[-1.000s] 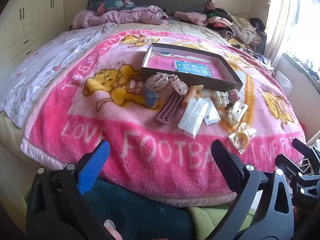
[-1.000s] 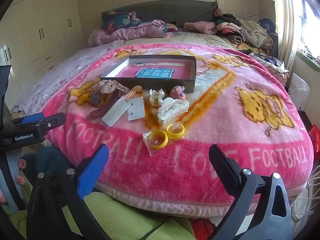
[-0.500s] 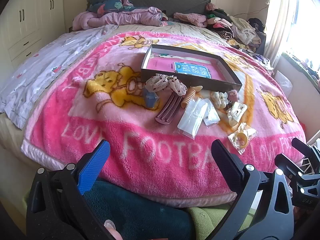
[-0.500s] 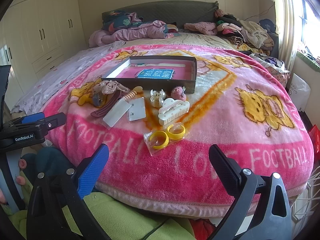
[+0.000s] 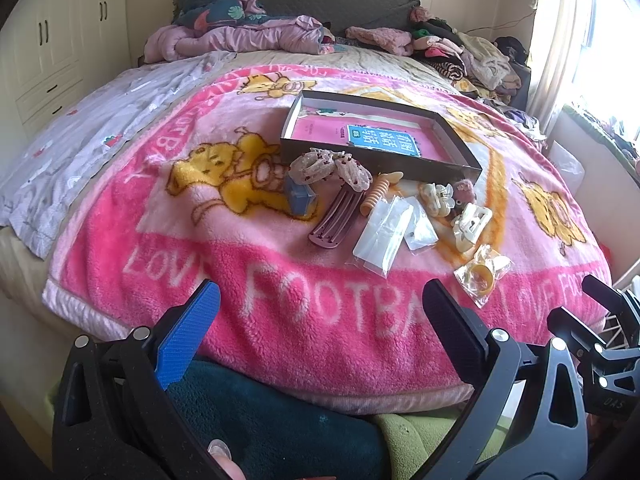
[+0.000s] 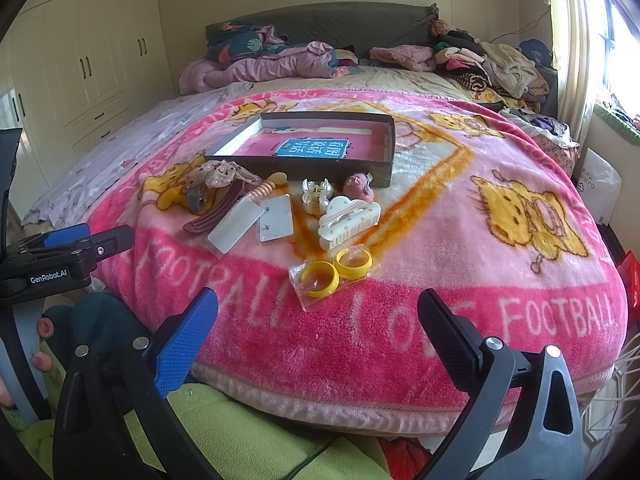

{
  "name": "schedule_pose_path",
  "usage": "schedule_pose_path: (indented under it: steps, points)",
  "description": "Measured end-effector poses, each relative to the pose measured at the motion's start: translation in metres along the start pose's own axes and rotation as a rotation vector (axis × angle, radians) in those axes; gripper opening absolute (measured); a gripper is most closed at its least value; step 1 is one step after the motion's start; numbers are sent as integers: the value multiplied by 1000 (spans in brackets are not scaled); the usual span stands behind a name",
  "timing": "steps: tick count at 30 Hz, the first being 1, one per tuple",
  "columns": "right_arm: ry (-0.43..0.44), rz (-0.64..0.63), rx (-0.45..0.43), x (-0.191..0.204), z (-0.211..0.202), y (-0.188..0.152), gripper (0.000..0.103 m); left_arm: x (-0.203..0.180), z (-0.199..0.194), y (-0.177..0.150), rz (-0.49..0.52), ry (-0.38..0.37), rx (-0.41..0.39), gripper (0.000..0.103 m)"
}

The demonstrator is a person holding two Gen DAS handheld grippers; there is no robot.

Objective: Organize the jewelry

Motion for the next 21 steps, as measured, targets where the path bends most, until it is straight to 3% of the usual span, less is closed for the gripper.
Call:
schedule_pose_path:
  steps: [21]
  points:
    - [0, -3, -4, 2, 1, -2, 97, 0, -1, 0, 3, 0, -5, 93]
Point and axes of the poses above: each gripper's, at about its wrist camera, not at the fingertips, and z roughly the way its jaws point, x to its left, y to its top, the point moved 6 cm from there along z, roughly the way its jaws point, and after that the axes turned 14 degrees about x, right-handed, at the moved point
